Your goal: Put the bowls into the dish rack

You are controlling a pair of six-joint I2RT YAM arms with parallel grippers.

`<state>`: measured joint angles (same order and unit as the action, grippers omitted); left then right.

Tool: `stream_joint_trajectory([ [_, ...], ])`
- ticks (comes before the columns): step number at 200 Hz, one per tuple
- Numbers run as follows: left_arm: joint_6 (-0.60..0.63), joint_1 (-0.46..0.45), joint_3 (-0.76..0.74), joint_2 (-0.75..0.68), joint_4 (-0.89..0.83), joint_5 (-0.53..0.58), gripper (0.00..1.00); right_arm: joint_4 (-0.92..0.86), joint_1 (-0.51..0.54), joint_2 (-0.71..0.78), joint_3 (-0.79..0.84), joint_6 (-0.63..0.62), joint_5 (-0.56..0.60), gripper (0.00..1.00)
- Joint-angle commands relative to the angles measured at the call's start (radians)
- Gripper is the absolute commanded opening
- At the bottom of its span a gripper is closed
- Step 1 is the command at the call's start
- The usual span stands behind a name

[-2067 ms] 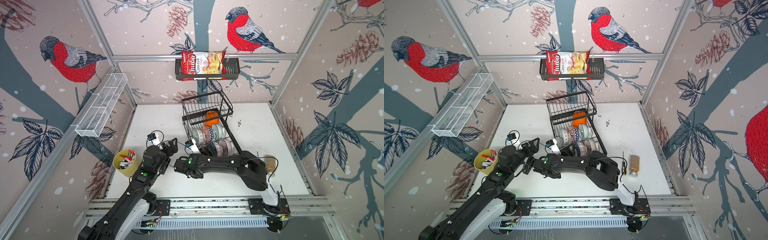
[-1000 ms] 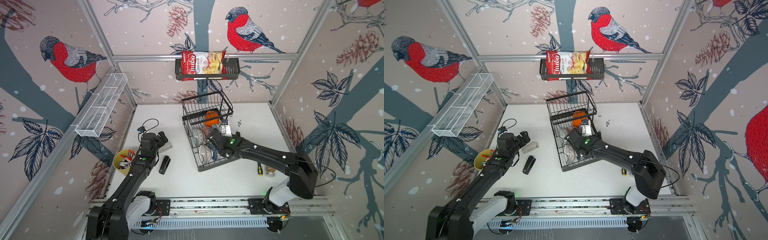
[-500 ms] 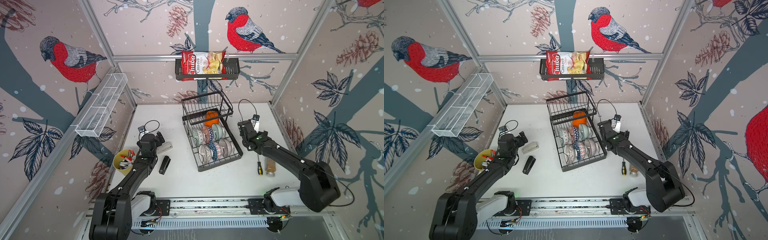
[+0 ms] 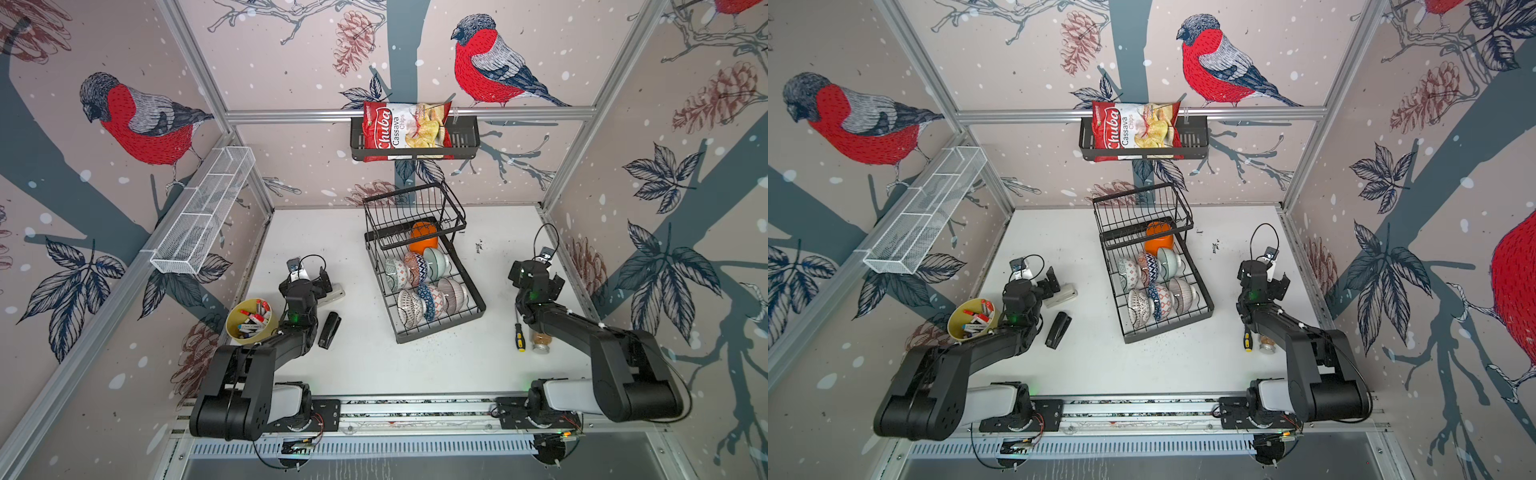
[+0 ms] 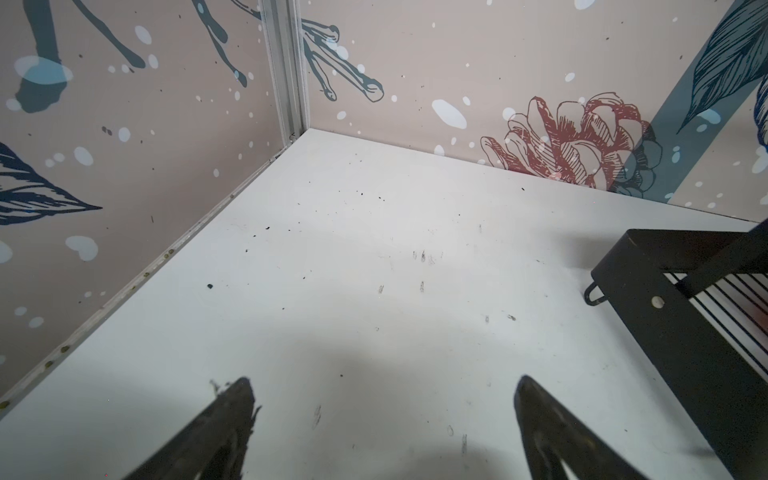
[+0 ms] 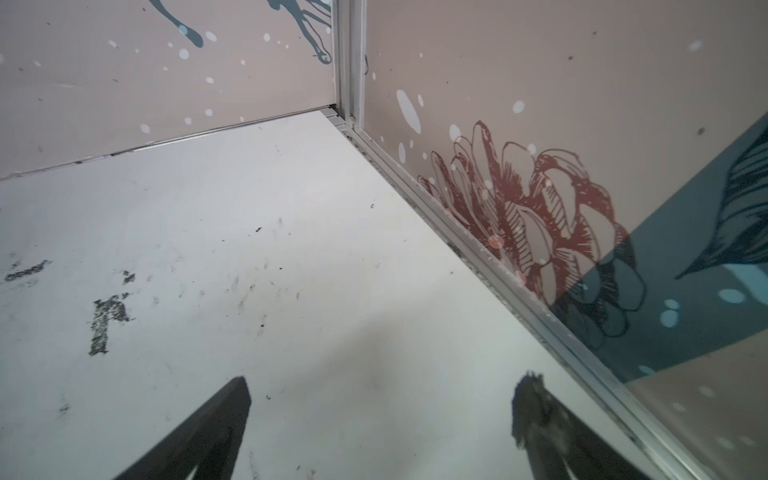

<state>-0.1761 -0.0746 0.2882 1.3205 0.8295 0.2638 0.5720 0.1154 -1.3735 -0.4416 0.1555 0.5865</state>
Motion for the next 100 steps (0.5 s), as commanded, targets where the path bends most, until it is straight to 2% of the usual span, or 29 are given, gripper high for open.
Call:
stream_joint_trajectory([
  [1, 0.024, 0.002, -0.002, 0.038, 0.136, -0.015, 0.96, 0.275, -0.014, -0.024, 0.052, -0.045, -0.065, 1.00],
  [29, 0.033, 0.002, -0.003, 0.051, 0.148, -0.035, 0.96, 0.444, -0.017, -0.058, 0.128, -0.071, -0.172, 1.00],
  [50, 0.046, 0.002, -0.028, 0.037, 0.185, -0.066, 0.96, 0.528, -0.004, -0.095, 0.156, -0.098, -0.195, 0.99],
  [85, 0.084, 0.002, -0.083, -0.004, 0.250, -0.092, 0.96, 0.490, -0.025, -0.110, 0.132, -0.096, -0.256, 1.00],
  [100, 0.113, 0.002, -0.103, -0.020, 0.270, -0.047, 0.96, 0.499, -0.026, -0.108, 0.138, -0.095, -0.266, 0.99],
])
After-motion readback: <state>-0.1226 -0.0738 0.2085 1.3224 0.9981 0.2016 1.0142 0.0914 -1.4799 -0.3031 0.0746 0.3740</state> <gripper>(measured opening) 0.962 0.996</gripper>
